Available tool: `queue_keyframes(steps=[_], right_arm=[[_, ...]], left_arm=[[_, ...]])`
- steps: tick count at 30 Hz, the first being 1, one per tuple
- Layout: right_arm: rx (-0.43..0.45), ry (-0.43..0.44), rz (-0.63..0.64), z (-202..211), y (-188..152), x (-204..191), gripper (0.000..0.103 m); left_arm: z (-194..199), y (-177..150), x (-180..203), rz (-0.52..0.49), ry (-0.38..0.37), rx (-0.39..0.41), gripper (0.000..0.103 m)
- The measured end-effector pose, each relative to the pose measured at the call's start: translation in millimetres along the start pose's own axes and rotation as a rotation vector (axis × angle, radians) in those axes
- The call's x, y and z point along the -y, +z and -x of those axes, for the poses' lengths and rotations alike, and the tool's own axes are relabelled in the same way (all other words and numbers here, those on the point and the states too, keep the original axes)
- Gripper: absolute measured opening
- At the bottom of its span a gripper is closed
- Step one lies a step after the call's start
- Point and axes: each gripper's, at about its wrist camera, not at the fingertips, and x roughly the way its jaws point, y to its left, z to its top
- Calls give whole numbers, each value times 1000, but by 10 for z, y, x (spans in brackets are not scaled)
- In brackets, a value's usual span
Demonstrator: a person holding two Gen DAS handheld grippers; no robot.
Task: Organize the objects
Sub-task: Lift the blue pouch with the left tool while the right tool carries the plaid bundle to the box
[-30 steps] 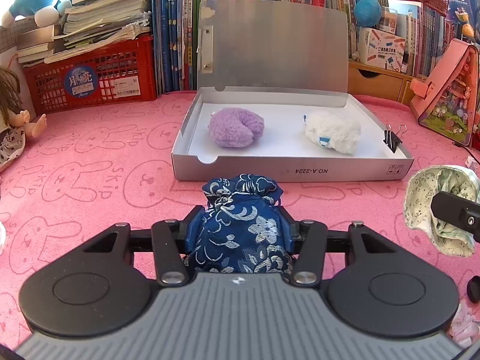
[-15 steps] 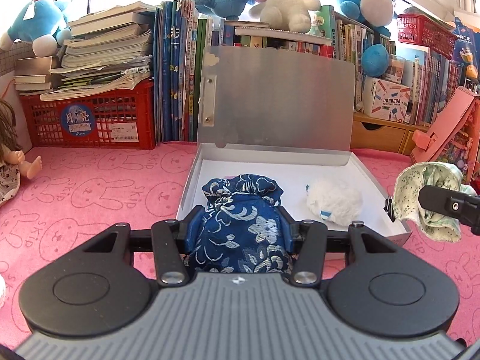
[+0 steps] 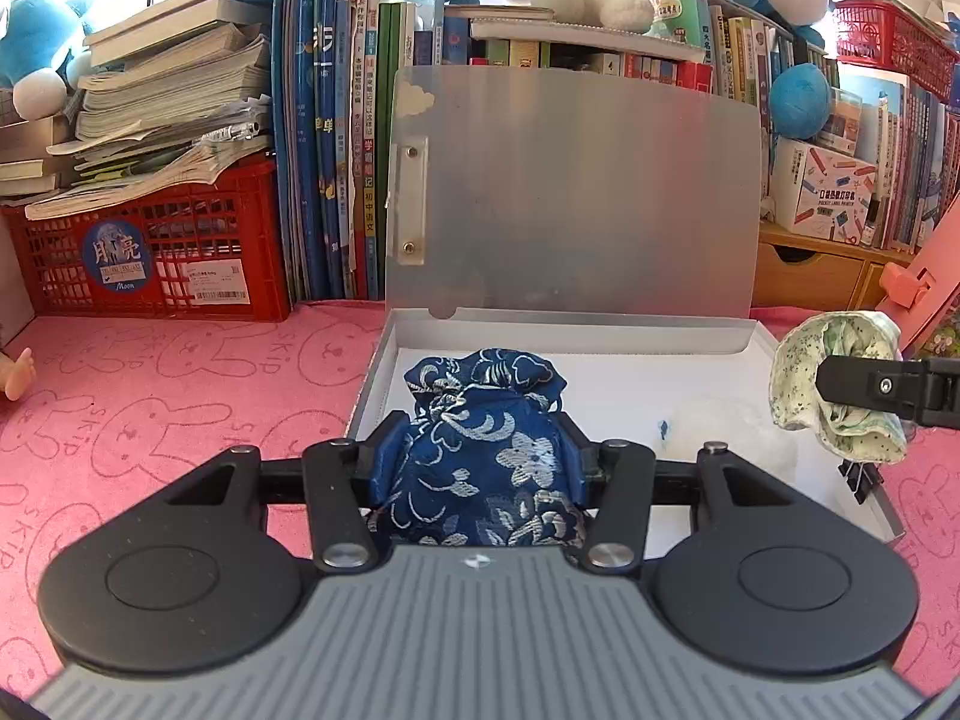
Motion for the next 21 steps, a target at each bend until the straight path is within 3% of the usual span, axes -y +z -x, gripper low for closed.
queue_keyframes(steps=[21], right_arm=[[-61, -14, 21, -363, -132, -6, 71]], left_arm=[[-362, -188, -83, -13, 28, -81, 57]])
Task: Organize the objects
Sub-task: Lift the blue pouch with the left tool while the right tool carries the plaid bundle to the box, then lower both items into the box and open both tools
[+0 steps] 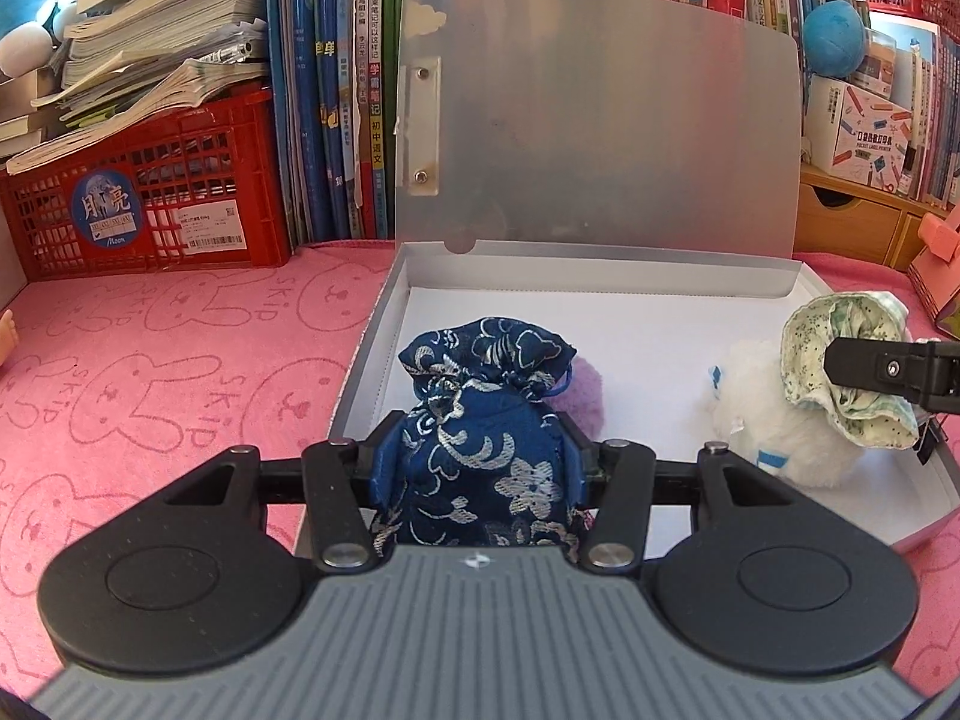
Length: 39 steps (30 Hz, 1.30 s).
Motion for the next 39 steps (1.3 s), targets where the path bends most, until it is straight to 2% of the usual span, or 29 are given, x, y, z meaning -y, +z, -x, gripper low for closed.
queue_keyframes(steps=[13, 21, 24, 25, 27, 28, 30, 33, 39], right_arm=[[-5, 1, 35, -96, -62, -46, 71], [-32, -22, 75, -319, 56, -163, 71], [-43, -34, 75, -384, 100, -196, 73], [-38, -38, 75, -373, 95, -205, 77], [-29, -23, 70, -325, 84, -212, 81], [-26, -13, 73, -300, 80, -217, 86], [-17, -22, 86, -243, 80, -237, 86], [-1, -21, 91, -135, 99, -247, 87], [24, -26, 92, 147, 129, -232, 88]], left_arm=[[-86, -6, 10, -6, 11, -15, 57], [-375, 168, 83, 10, 50, -85, 58], [-410, 190, 101, 1, 62, -85, 58], [-405, 186, 101, 3, 64, -86, 59], [-380, 172, 96, 5, 54, -92, 63], [-366, 165, 93, 4, 48, -94, 65], [-307, 147, 85, 5, 46, -89, 74], [-188, 142, 89, -7, 49, -72, 84], [179, 149, 107, -29, 35, -28, 87]])
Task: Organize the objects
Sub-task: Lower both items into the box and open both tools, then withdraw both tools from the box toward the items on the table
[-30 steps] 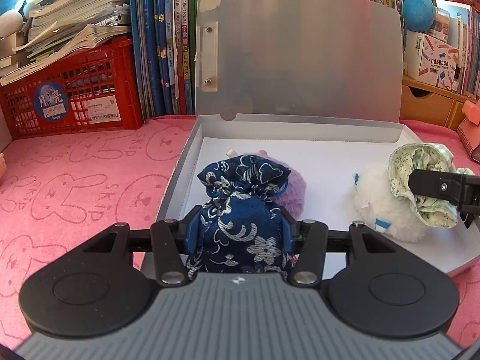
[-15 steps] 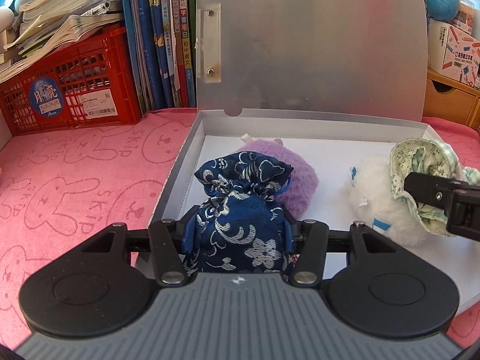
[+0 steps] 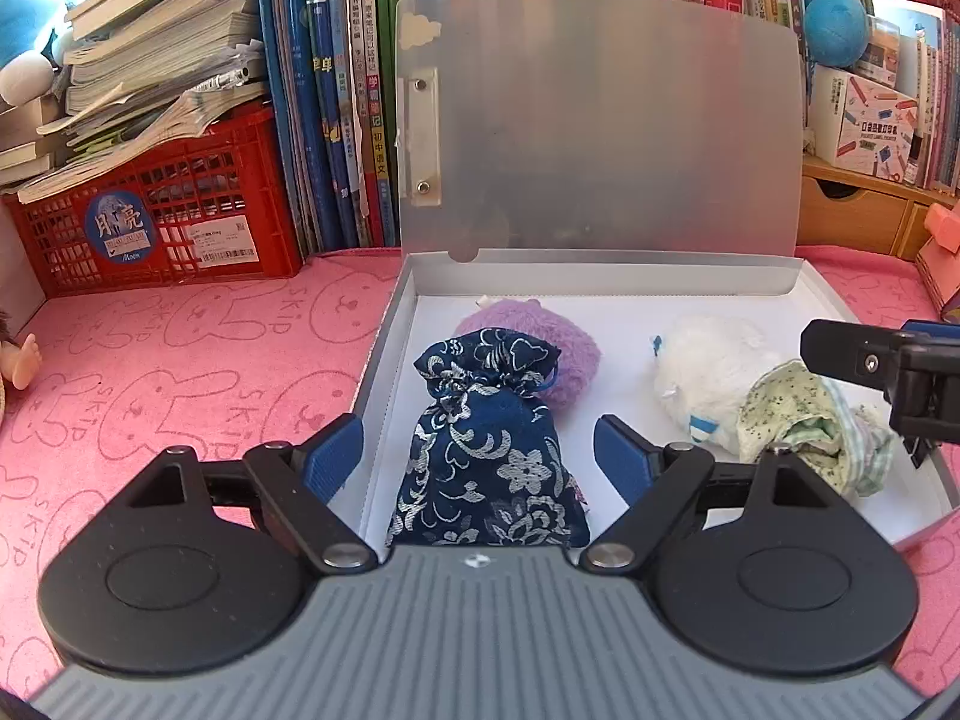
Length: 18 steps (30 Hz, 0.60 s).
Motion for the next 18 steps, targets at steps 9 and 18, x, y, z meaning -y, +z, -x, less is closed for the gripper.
queue_keyframes(steps=[9, 18], right_arm=[[43, 14, -5, 630, -112, 78, 89], [87, 35, -3, 1291, -503, 125, 92]], left_arm=[[744, -180, 53, -11, -74, 65, 94], [1468, -668, 132, -23, -147, 112, 96]])
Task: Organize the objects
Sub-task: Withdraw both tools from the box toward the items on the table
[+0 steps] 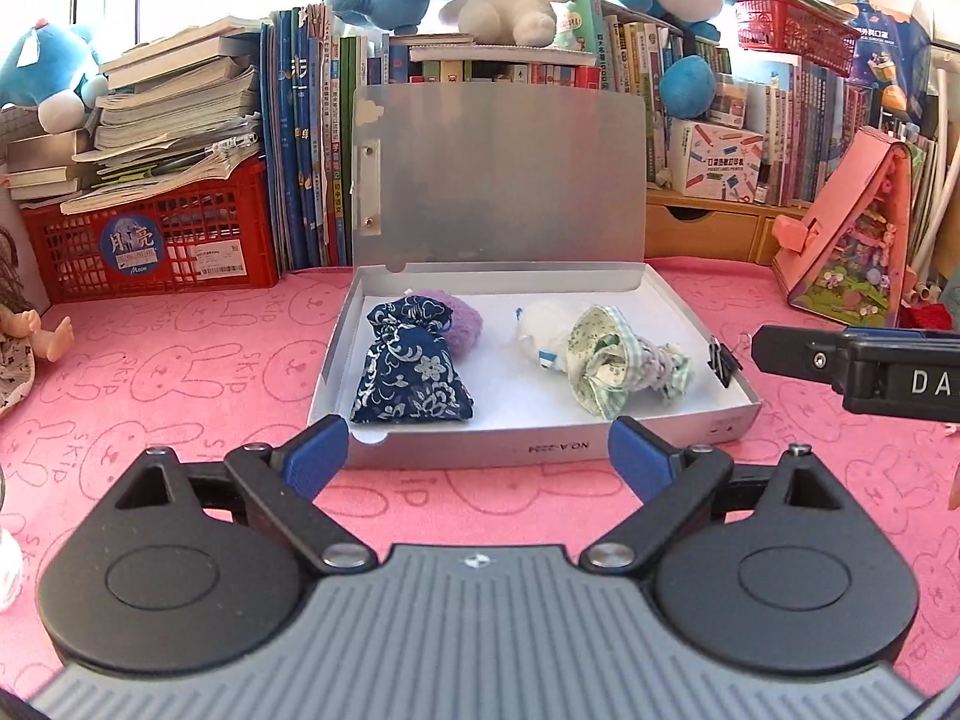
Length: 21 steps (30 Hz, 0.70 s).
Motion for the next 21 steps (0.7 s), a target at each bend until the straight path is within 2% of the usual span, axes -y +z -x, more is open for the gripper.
queue_keyframes(steps=[5, 10, 21], right_arm=[[15, 1, 25, 299, -260, -26, 93], [32, 8, 32, 549, -537, -34, 93], [49, -29, 109, 914, -1115, -179, 93]], left_arm=[[339, -298, 66, 2, -20, 19, 97], [574, -634, 62, 44, -9, 30, 97], [846, -1120, 84, 77, 32, 47, 97]])
